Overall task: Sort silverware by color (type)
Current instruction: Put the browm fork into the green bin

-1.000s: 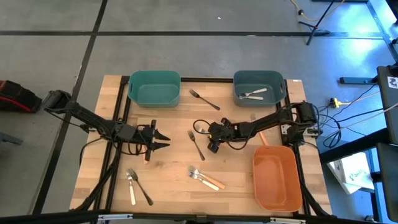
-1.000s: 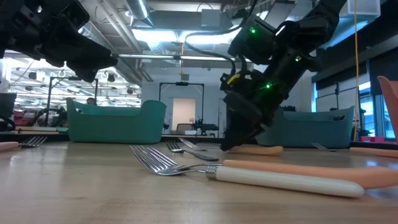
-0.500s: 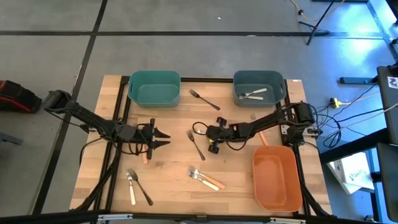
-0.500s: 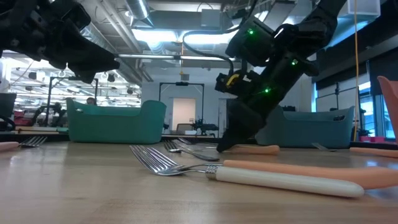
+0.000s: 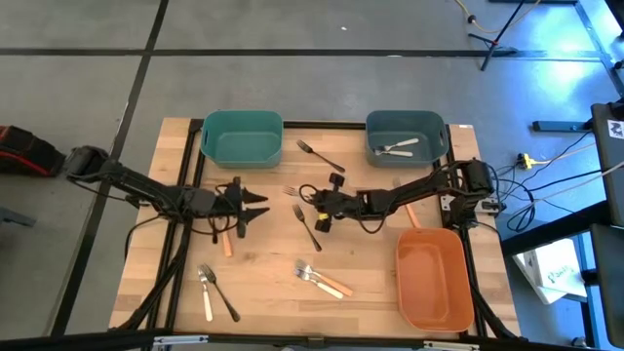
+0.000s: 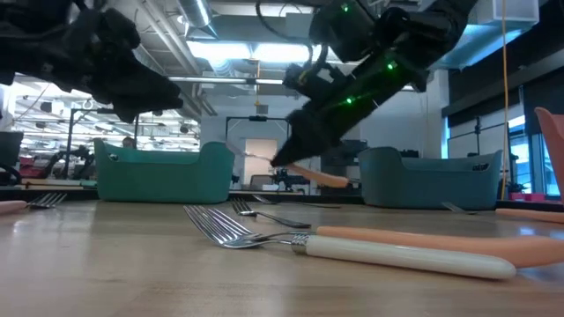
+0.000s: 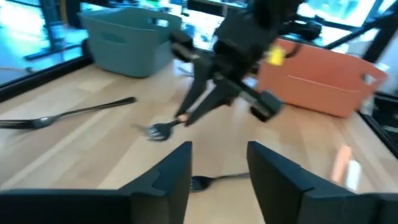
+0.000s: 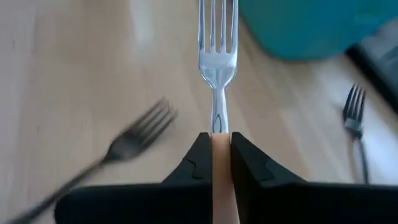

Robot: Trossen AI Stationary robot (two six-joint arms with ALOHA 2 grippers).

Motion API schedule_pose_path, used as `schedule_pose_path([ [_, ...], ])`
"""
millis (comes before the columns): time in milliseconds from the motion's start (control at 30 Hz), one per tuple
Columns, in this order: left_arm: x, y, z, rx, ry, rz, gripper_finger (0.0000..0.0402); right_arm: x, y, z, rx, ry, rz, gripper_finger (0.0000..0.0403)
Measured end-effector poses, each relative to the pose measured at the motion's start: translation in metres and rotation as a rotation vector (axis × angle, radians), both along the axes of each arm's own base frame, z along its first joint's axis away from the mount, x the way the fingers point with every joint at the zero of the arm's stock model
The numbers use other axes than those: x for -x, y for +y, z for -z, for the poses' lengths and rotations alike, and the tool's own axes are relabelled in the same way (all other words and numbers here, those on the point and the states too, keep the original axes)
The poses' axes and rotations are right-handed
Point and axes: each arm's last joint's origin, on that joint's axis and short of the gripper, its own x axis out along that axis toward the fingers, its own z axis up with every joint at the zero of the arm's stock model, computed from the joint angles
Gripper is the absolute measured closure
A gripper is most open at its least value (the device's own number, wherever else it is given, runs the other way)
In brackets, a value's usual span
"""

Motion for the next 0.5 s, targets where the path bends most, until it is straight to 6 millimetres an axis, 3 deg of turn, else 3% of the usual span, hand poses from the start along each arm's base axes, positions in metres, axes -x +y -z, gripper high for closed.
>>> schedule_pose_path([
  [167,-0.001,0.008,0.0,0.041,-0.006,-0.06,0.0216,-0.005,-0.001,-0.009,0.051,-0.095,0.024,0.0394],
  [500,-0.004,0.016,-0.001,0.087,-0.067,-0.192,0.0215,-0.022,0.0,-0.007,0.076,-0.322,0.021,0.0394],
])
